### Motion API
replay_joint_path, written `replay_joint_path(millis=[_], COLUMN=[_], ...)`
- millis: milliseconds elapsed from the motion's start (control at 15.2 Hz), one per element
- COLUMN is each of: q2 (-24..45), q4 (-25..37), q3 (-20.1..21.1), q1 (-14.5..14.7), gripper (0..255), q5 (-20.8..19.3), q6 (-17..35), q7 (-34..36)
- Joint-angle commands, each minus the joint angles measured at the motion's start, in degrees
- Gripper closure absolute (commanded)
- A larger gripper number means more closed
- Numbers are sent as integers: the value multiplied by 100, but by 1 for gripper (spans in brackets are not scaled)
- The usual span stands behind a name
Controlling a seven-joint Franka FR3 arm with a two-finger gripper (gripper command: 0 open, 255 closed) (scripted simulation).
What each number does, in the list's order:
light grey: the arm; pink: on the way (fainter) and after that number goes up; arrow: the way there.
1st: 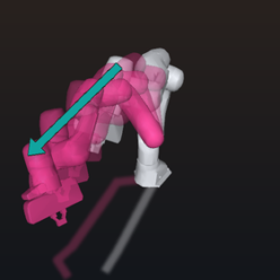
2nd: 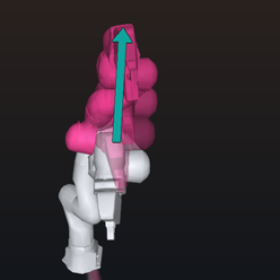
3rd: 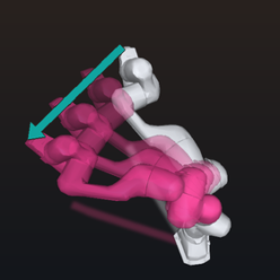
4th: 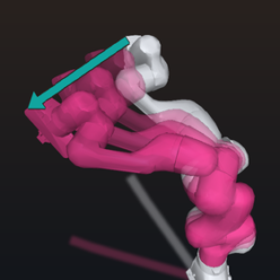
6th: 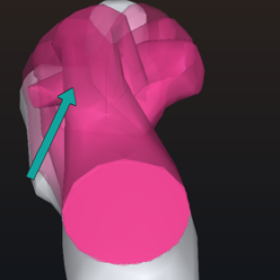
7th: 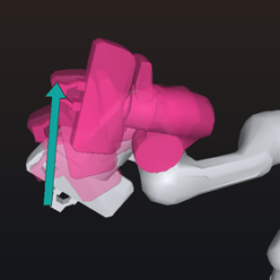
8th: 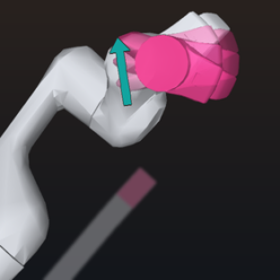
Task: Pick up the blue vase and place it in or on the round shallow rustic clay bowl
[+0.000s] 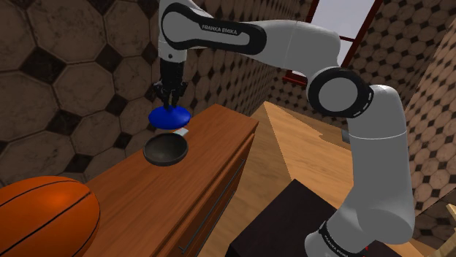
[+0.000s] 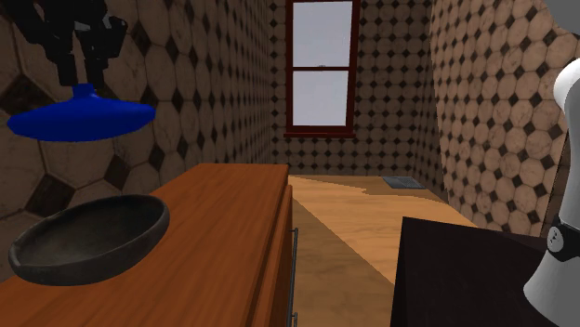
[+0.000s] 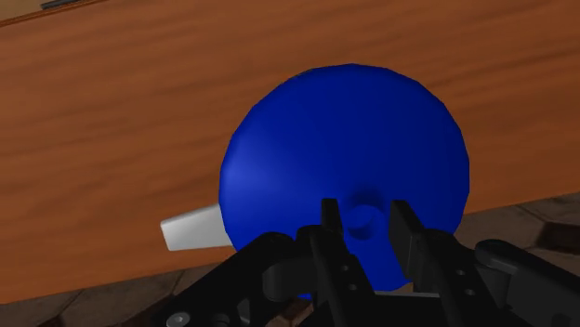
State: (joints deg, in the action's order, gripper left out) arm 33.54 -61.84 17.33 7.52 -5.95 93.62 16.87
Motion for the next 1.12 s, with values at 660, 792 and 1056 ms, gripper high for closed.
replay_joint_path(millis=[660, 792, 1056], q2=[-39, -30, 7], q4=[-916, -1056, -1308], q3=[-20, -24, -34], q1=[-130, -140, -156], gripper=[255, 255, 255], q5=[8, 4, -8], q6=[867, 1015, 1301], q7=[-60, -59, -57])
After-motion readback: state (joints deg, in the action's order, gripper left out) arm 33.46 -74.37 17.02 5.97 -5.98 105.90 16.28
